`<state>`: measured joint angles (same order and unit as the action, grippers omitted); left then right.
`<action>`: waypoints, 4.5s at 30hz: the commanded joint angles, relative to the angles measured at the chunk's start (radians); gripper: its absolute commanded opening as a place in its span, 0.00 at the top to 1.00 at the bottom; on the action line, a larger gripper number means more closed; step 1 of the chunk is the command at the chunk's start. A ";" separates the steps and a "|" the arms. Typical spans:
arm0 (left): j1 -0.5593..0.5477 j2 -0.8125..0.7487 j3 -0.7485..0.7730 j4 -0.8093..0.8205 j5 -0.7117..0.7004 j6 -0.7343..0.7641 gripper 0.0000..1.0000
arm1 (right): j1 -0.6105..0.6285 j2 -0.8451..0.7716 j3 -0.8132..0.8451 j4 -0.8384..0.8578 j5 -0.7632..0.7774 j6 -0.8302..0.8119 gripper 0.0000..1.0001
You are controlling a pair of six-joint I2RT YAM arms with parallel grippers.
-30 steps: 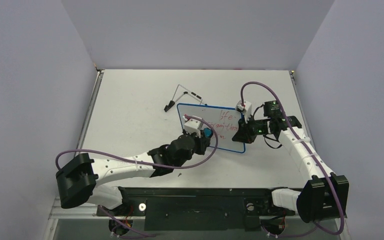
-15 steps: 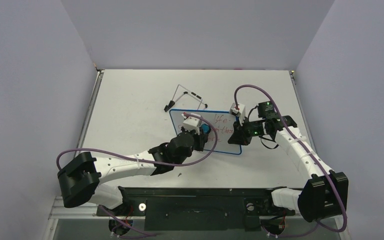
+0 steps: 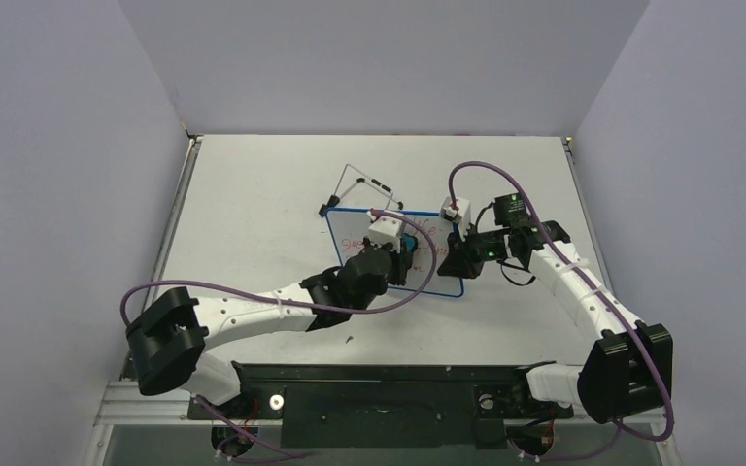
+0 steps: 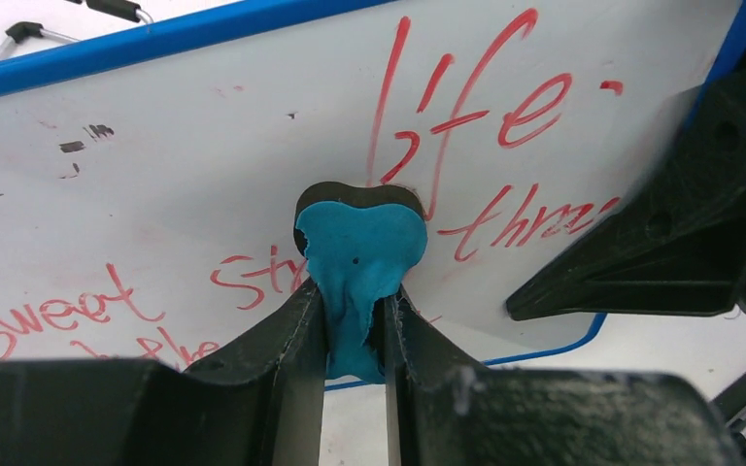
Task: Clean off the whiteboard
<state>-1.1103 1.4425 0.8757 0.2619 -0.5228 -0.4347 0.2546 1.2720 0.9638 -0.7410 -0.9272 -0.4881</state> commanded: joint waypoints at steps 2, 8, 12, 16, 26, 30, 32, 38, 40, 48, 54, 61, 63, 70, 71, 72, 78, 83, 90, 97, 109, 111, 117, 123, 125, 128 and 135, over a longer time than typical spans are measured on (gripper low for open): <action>0.031 0.056 0.155 0.009 -0.063 0.047 1.00 | 0.021 -0.003 0.018 -0.049 -0.002 -0.039 1.00; 0.041 0.078 0.222 -0.085 -0.185 0.069 1.00 | 0.021 -0.006 0.019 -0.051 -0.007 -0.039 1.00; 0.040 0.079 0.265 -0.095 -0.222 0.100 1.00 | 0.021 -0.003 0.020 -0.050 -0.009 -0.040 1.00; 0.040 0.093 0.321 -0.098 -0.229 0.125 1.00 | 0.021 -0.001 0.020 -0.051 -0.011 -0.039 1.00; 0.037 0.125 0.399 -0.120 -0.209 0.162 1.00 | 0.022 0.003 0.022 -0.052 -0.012 -0.040 1.00; 0.008 0.160 0.461 -0.173 -0.251 0.199 1.00 | 0.022 0.004 0.023 -0.055 -0.013 -0.041 1.00; -0.004 0.180 0.471 -0.190 -0.275 0.213 1.00 | 0.022 0.002 0.024 -0.055 -0.012 -0.042 1.00; -0.027 0.208 0.447 -0.229 -0.342 0.210 1.00 | 0.020 0.000 0.024 -0.059 -0.014 -0.046 1.00; -0.028 0.197 0.417 -0.229 -0.340 0.191 1.00 | 0.019 0.002 0.024 -0.060 -0.016 -0.047 1.00; -0.030 0.133 0.263 -0.155 -0.262 0.125 1.00 | 0.020 0.002 0.025 -0.063 -0.018 -0.050 1.00; -0.027 0.108 0.196 -0.093 -0.210 0.114 1.00 | 0.020 0.001 0.025 -0.066 -0.020 -0.053 1.00; -0.009 0.082 0.255 -0.068 -0.176 0.170 1.00 | 0.020 0.001 0.025 -0.069 -0.022 -0.055 1.00; -0.006 0.082 0.292 -0.073 -0.173 0.183 1.00 | 0.021 -0.001 0.024 -0.069 -0.021 -0.056 1.00; -0.003 0.095 0.372 -0.088 -0.157 0.199 1.00 | 0.020 0.000 0.027 -0.069 -0.021 -0.058 1.00; -0.003 0.096 0.375 -0.089 -0.158 0.201 1.00 | 0.019 0.000 0.026 -0.070 -0.022 -0.058 1.00; -0.003 0.098 0.384 -0.092 -0.162 0.201 1.00 | 0.020 -0.001 0.026 -0.071 -0.021 -0.058 1.00; 0.010 0.103 0.405 -0.125 -0.180 0.200 1.00 | 0.020 -0.001 0.026 -0.073 -0.023 -0.060 1.00; 0.048 0.103 0.344 -0.152 -0.189 0.154 1.00 | 0.020 -0.003 0.028 -0.076 -0.025 -0.062 1.00; 0.103 0.066 0.258 -0.149 -0.190 0.085 1.00 | 0.020 -0.001 0.028 -0.078 -0.027 -0.065 1.00; 0.132 0.027 0.193 -0.115 -0.126 0.089 1.00 | 0.020 -0.003 0.030 -0.081 -0.027 -0.067 1.00; 0.004 0.068 0.091 0.078 -0.024 0.121 1.00 | 0.021 -0.002 0.029 -0.084 -0.028 -0.070 1.00; 0.003 0.063 0.064 0.096 -0.029 0.107 1.00 | 0.021 -0.002 0.028 -0.084 -0.029 -0.071 1.00; 0.022 0.028 0.057 0.113 -0.053 0.129 1.00 | 0.020 0.002 0.028 -0.083 -0.028 -0.072 1.00; 0.057 -0.025 0.077 0.112 -0.032 0.160 1.00 | 0.020 -0.001 0.026 -0.084 -0.028 -0.072 1.00; 0.060 -0.043 0.054 0.117 -0.014 0.160 1.00 | 0.018 0.000 0.028 -0.084 -0.028 -0.072 1.00; 0.061 -0.057 0.018 0.127 0.000 0.142 1.00 | 0.019 0.001 0.027 -0.084 -0.029 -0.072 1.00; 0.033 -0.031 -0.027 0.147 0.010 0.122 1.00 | 0.020 0.003 0.029 -0.084 -0.029 -0.073 1.00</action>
<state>-1.0637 1.4006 0.8585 0.3687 -0.5224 -0.3027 0.2520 1.2736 0.9764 -0.7643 -0.9276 -0.5114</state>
